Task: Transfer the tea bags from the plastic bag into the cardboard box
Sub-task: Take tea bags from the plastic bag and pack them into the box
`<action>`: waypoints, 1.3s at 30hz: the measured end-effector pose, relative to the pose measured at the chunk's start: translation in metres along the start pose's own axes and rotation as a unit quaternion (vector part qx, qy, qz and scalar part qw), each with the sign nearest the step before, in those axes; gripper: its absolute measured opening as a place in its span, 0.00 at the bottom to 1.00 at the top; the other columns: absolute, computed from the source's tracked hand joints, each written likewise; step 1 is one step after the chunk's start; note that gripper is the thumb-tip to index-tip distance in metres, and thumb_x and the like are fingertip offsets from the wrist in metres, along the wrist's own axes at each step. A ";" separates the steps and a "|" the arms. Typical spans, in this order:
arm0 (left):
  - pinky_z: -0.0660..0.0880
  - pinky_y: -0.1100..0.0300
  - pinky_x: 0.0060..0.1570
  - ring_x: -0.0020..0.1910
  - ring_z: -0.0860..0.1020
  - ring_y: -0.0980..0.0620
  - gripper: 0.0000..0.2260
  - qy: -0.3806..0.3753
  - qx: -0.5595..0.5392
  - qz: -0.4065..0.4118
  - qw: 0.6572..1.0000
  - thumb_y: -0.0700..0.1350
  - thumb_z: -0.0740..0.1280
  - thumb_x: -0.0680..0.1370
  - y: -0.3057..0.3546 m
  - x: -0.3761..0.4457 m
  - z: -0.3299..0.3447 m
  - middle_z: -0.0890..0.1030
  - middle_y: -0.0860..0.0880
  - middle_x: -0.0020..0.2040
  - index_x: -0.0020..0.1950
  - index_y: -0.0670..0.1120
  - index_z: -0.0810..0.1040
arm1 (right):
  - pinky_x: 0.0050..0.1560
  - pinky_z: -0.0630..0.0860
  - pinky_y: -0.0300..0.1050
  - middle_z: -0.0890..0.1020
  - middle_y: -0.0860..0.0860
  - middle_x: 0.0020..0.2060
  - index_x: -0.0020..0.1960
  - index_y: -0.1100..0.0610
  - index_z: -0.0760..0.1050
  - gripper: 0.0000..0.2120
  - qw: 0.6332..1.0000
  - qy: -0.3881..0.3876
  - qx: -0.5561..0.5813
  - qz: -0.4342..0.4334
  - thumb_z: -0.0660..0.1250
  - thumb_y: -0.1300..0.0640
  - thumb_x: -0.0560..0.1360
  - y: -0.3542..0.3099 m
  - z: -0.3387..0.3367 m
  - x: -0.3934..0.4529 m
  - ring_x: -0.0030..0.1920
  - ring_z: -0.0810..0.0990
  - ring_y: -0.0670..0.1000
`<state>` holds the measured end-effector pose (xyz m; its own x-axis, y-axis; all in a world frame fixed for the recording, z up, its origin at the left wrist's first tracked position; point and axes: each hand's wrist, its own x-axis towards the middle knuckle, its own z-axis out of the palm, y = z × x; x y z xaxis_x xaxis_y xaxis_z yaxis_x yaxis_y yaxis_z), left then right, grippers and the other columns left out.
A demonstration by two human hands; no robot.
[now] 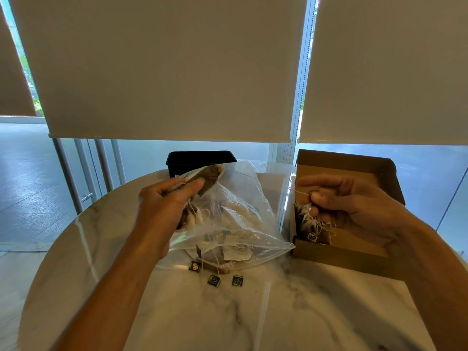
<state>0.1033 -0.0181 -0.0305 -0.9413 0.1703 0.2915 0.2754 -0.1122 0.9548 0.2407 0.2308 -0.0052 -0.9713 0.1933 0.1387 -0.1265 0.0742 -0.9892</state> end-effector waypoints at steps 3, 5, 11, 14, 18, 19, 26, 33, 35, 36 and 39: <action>0.68 0.68 0.21 0.21 0.71 0.57 0.05 -0.022 0.001 -0.003 1.000 0.45 0.72 0.73 0.000 -0.005 0.006 0.75 0.51 0.25 0.39 0.45 0.82 | 0.34 0.79 0.37 0.85 0.55 0.41 0.48 0.61 0.78 0.12 0.999 0.040 -0.015 -0.014 0.68 0.60 0.64 -0.002 0.012 0.000 0.37 0.83 0.50; 0.71 0.67 0.24 0.24 0.74 0.59 0.04 -0.044 0.017 0.008 0.999 0.47 0.72 0.72 -0.003 -0.009 0.012 0.78 0.52 0.27 0.40 0.48 0.83 | 0.36 0.79 0.38 0.85 0.52 0.39 0.43 0.58 0.80 0.09 0.997 0.046 -0.055 -0.023 0.68 0.59 0.63 -0.002 0.024 0.000 0.38 0.83 0.49; 0.74 0.63 0.27 0.26 0.78 0.53 0.03 -0.102 0.023 0.021 0.994 0.48 0.72 0.71 -0.005 -0.024 0.027 0.80 0.49 0.28 0.44 0.52 0.84 | 0.36 0.78 0.38 0.84 0.50 0.34 0.45 0.52 0.82 0.13 0.994 0.059 -0.063 -0.062 0.71 0.57 0.61 0.002 0.053 0.001 0.33 0.80 0.46; 0.71 0.65 0.24 0.21 0.74 0.53 0.04 -0.131 0.024 0.026 0.991 0.48 0.71 0.73 -0.004 -0.031 0.032 0.77 0.49 0.23 0.45 0.50 0.83 | 0.35 0.78 0.36 0.84 0.53 0.35 0.54 0.50 0.79 0.21 0.994 0.063 -0.058 -0.066 0.72 0.56 0.61 0.006 0.060 0.004 0.34 0.81 0.47; 0.73 0.65 0.27 0.23 0.74 0.59 0.05 -0.134 0.045 0.036 0.989 0.49 0.71 0.72 -0.005 -0.033 0.038 0.77 0.54 0.24 0.47 0.53 0.83 | 0.35 0.78 0.37 0.84 0.53 0.36 0.50 0.53 0.81 0.17 0.993 0.082 -0.049 -0.063 0.72 0.55 0.60 0.010 0.063 0.008 0.33 0.81 0.47; 0.75 0.63 0.28 0.23 0.75 0.59 0.06 -0.137 0.047 0.035 0.989 0.49 0.71 0.72 -0.005 -0.033 0.038 0.77 0.54 0.24 0.47 0.53 0.83 | 0.34 0.78 0.37 0.84 0.52 0.36 0.47 0.54 0.82 0.16 0.994 0.086 -0.042 -0.061 0.71 0.55 0.60 0.011 0.062 0.008 0.33 0.81 0.47; 0.76 0.72 0.41 0.41 0.82 0.61 0.04 -0.176 0.103 0.066 0.977 0.49 0.74 0.70 -0.011 -0.030 0.038 0.84 0.59 0.39 0.43 0.55 0.84 | 0.36 0.77 0.39 0.85 0.52 0.39 0.44 0.57 0.81 0.12 0.991 0.080 -0.069 -0.080 0.70 0.53 0.63 0.004 0.051 0.003 0.37 0.81 0.48; 0.73 0.72 0.31 0.29 0.79 0.62 0.03 -0.139 0.075 0.069 0.985 0.45 0.73 0.70 -0.005 -0.022 0.028 0.83 0.56 0.32 0.43 0.50 0.84 | 0.41 0.77 0.43 0.85 0.48 0.38 0.47 0.52 0.80 0.08 0.961 0.155 -0.211 -0.090 0.70 0.59 0.69 -0.005 -0.014 -0.009 0.39 0.83 0.46; 0.72 0.72 0.30 0.28 0.79 0.61 0.03 -0.126 0.077 0.071 0.986 0.46 0.73 0.70 -0.005 -0.020 0.026 0.83 0.55 0.32 0.44 0.50 0.84 | 0.40 0.77 0.38 0.85 0.48 0.37 0.46 0.53 0.80 0.07 0.956 0.127 -0.260 -0.040 0.69 0.62 0.71 0.001 -0.029 -0.009 0.40 0.83 0.45; 0.73 0.71 0.30 0.29 0.79 0.60 0.04 -0.122 0.080 0.074 0.987 0.46 0.73 0.70 -0.005 -0.019 0.025 0.84 0.54 0.34 0.44 0.50 0.85 | 0.39 0.77 0.37 0.85 0.49 0.38 0.46 0.53 0.80 0.07 0.954 0.113 -0.278 -0.010 0.69 0.63 0.71 0.004 -0.035 -0.008 0.42 0.84 0.46; 0.73 0.70 0.28 0.27 0.79 0.55 0.04 -0.121 0.083 0.074 0.986 0.46 0.73 0.71 -0.005 -0.019 0.023 0.84 0.50 0.32 0.44 0.49 0.84 | 0.44 0.79 0.43 0.84 0.52 0.40 0.47 0.53 0.81 0.06 0.939 0.083 -0.329 0.059 0.69 0.63 0.72 0.014 -0.050 -0.005 0.45 0.83 0.53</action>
<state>0.1241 0.0019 -0.0390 -0.8196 0.3945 0.4154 0.4542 0.0056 0.8909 0.2538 0.2794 -0.0174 -0.9193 0.3833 0.0891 0.1850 0.6207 -0.7619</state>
